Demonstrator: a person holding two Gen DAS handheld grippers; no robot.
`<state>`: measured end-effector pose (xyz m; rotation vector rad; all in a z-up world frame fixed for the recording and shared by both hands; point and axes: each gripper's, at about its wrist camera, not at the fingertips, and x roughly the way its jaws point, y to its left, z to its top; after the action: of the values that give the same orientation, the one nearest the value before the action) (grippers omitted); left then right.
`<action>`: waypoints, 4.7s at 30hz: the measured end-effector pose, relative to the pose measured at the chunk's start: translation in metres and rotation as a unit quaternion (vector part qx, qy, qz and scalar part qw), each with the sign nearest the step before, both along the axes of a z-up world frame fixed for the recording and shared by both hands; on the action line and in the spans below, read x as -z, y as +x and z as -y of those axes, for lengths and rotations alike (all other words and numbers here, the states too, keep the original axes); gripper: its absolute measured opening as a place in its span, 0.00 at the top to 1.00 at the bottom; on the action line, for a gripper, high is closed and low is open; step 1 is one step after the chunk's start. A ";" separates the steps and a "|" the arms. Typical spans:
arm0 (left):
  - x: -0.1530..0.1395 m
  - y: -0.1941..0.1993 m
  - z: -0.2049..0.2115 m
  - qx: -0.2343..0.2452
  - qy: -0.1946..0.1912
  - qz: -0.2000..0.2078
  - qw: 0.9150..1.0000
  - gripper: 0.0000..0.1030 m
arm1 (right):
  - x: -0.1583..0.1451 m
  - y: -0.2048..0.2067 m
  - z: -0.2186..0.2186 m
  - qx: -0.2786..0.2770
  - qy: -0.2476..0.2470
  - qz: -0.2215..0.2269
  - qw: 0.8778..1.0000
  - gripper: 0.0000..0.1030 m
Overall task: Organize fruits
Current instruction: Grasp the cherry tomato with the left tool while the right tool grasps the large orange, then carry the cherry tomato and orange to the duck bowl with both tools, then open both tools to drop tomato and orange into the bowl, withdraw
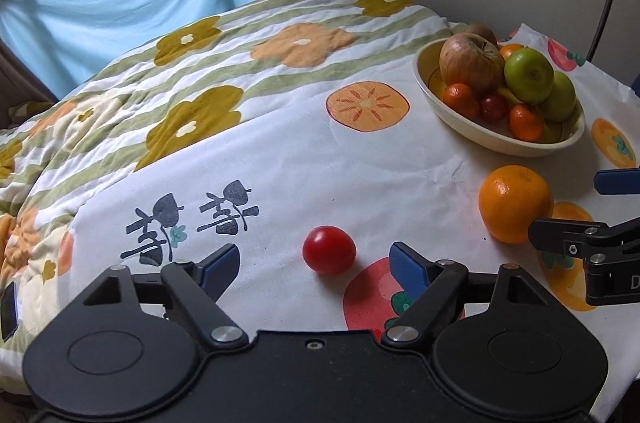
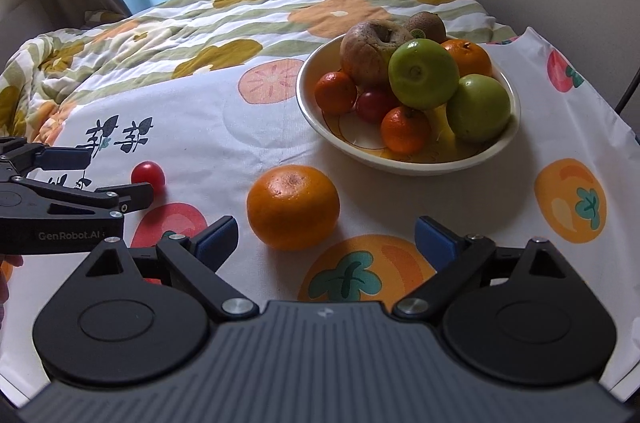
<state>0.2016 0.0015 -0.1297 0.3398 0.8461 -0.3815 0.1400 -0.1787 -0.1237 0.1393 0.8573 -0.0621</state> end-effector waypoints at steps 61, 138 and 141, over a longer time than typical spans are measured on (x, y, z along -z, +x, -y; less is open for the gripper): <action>-0.031 -0.058 0.024 -0.078 -0.032 -0.020 0.996 0.64 | -0.029 0.005 0.029 -0.090 0.008 0.028 0.996 0.28; -0.051 -0.007 0.142 -0.236 -0.075 0.007 0.969 0.12 | -0.039 0.128 0.169 -0.197 0.032 0.077 0.977 0.00; -0.055 -0.013 0.139 -0.233 -0.078 0.012 0.969 0.12 | -0.042 0.122 0.168 -0.190 0.028 0.078 0.978 0.00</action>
<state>0.1887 -0.1379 -0.0747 -0.0065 0.8371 -0.0052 0.2621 -0.3467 -0.0815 0.0294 0.7166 0.3276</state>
